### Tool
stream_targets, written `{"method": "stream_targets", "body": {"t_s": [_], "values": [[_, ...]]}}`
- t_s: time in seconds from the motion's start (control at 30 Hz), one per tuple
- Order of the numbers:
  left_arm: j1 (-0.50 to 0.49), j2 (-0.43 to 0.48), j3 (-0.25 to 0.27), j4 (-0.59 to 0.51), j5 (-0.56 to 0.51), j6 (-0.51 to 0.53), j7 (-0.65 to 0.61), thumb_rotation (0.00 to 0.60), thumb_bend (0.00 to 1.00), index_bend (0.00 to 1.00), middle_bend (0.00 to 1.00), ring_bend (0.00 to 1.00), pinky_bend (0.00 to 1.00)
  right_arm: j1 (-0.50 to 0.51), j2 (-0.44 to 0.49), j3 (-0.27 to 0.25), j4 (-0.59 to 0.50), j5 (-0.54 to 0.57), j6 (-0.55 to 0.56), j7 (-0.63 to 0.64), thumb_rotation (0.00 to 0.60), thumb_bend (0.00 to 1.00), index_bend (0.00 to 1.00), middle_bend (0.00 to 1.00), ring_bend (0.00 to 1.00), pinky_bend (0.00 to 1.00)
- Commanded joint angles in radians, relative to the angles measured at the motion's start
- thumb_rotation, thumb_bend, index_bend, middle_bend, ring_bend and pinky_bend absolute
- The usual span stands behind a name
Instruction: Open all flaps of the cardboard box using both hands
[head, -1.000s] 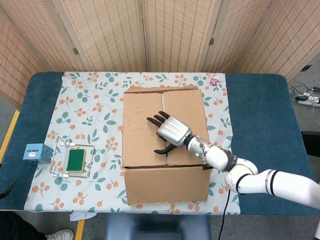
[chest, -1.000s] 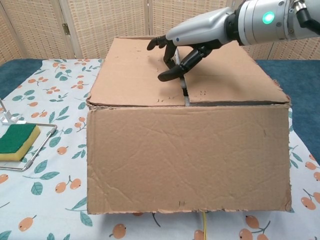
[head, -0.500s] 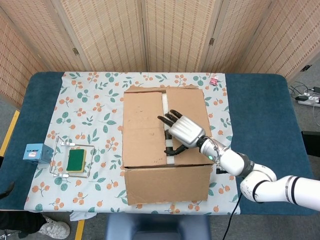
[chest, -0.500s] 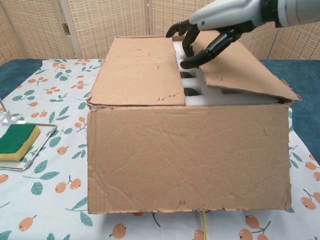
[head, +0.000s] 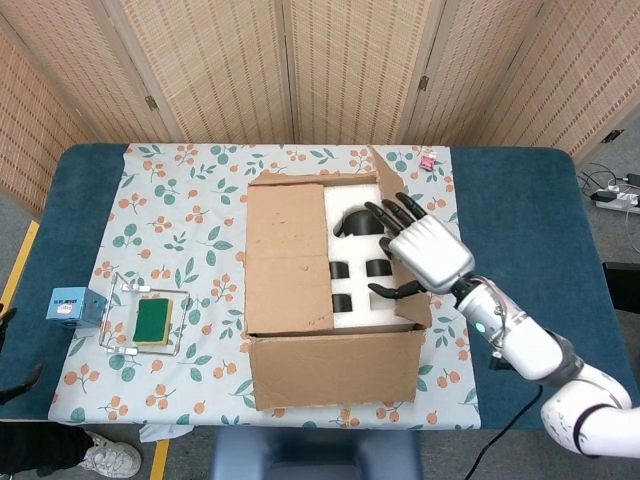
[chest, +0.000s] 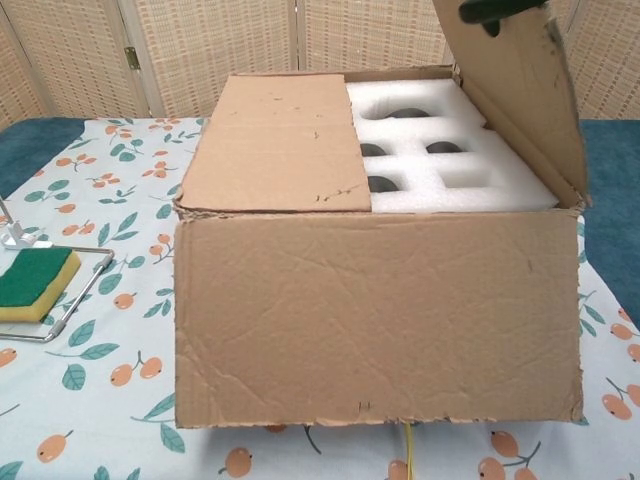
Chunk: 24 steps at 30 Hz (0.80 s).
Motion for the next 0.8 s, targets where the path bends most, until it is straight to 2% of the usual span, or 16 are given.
{"method": "stream_targets", "body": {"t_s": [0.03, 0.1, 0.23, 0.33, 0.43, 0.6, 0.8], "values": [[-0.009, 0.0, 0.002, 0.002, 0.004, -0.011, -0.004, 0.6, 0.35, 0.0, 0.05, 0.0, 0.0, -0.121, 0.129, -0.024, -0.12, -0.07, 0.133, 0.017, 0.125, 0.34, 0.49, 0.0, 0.0, 0.0], [-0.012, 0.001, 0.002, 0.002, 0.008, -0.014, -0.008, 0.6, 0.35, 0.0, 0.05, 0.0, 0.0, -0.186, 0.176, -0.042, -0.156, -0.134, 0.195, 0.042, 0.123, 0.34, 0.49, 0.0, 0.0, 0.0], [-0.017, 0.001, 0.003, 0.0, 0.012, -0.017, -0.01, 0.6, 0.35, 0.0, 0.05, 0.0, 0.0, -0.345, 0.248, -0.11, -0.182, -0.315, 0.341, 0.085, 0.122, 0.34, 0.49, 0.0, 0.0, 0.0], [-0.018, 0.001, 0.004, -0.003, 0.013, -0.016, -0.003, 0.6, 0.35, 0.0, 0.05, 0.0, 0.0, -0.457, 0.265, -0.165, -0.159, -0.435, 0.437, 0.111, 0.123, 0.34, 0.49, 0.0, 0.0, 0.0], [-0.017, -0.001, 0.001, -0.006, 0.008, -0.011, 0.007, 0.6, 0.35, 0.0, 0.05, 0.0, 0.0, -0.546, 0.246, -0.209, -0.084, -0.529, 0.507, 0.11, 0.123, 0.34, 0.49, 0.0, 0.0, 0.0], [-0.015, -0.003, -0.001, -0.009, 0.0, -0.006, 0.018, 0.6, 0.35, 0.0, 0.05, 0.0, 0.0, -0.624, 0.159, -0.236, 0.038, -0.56, 0.553, 0.162, 0.122, 0.34, 0.49, 0.0, 0.0, 0.0], [-0.011, -0.007, -0.003, 0.0, 0.002, 0.008, 0.018, 0.6, 0.36, 0.0, 0.05, 0.0, 0.0, -0.677, 0.071, -0.227, 0.158, -0.562, 0.614, 0.358, 0.123, 0.34, 0.46, 0.0, 0.0, 0.0]]}}
